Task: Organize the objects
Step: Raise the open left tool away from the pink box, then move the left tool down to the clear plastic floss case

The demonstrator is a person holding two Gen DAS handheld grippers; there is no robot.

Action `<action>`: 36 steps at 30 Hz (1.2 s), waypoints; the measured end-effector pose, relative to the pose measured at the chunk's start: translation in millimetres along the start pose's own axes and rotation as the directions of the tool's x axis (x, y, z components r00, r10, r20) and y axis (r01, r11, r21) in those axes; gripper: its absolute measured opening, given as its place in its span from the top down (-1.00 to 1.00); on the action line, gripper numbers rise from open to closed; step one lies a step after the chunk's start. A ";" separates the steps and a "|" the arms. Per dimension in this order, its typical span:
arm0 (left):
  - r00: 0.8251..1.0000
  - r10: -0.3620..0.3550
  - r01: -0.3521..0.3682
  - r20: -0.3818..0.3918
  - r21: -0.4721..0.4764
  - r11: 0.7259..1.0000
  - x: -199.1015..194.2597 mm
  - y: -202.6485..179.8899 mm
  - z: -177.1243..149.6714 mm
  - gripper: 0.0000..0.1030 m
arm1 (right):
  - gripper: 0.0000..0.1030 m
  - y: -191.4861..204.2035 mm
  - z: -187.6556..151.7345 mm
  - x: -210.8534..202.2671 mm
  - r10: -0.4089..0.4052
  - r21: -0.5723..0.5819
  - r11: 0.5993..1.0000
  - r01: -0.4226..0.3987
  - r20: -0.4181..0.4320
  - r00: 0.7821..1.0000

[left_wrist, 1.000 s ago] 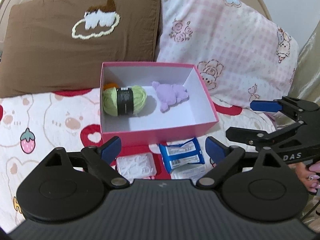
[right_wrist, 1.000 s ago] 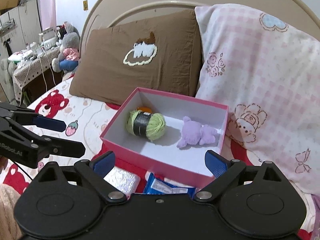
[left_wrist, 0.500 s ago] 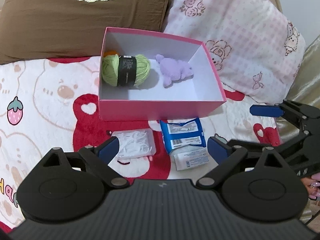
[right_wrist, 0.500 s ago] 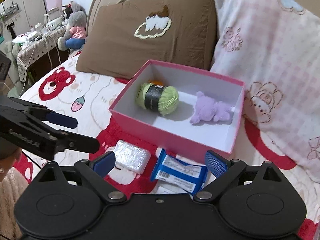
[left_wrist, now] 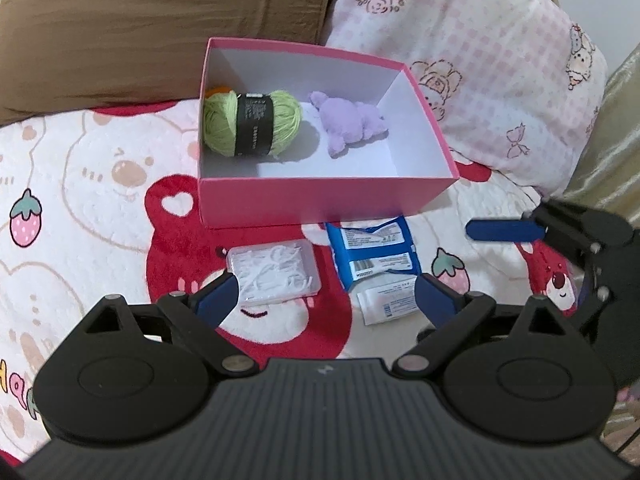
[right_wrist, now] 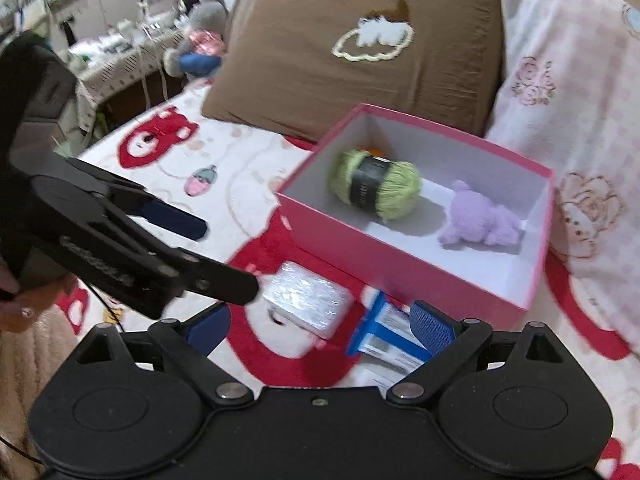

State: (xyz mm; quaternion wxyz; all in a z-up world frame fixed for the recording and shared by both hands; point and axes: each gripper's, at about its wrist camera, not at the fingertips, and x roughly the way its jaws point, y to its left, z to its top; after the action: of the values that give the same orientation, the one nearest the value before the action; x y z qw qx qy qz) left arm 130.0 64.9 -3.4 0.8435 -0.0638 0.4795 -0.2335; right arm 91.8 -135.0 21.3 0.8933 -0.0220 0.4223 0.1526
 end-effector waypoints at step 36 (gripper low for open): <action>0.999 0.027 -0.032 -0.042 -0.144 0.989 77.6 54.4 -18.6 -0.84 | -0.89 24.8 -36.2 103.5 0.015 -0.155 0.988 -0.015 -0.001 1.000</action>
State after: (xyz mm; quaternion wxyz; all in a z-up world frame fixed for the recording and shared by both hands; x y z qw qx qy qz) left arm 165.9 79.9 -91.7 0.8302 -0.1131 0.5129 -0.1868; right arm 119.3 -91.2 -78.5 0.8877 -0.0881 0.4092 0.1916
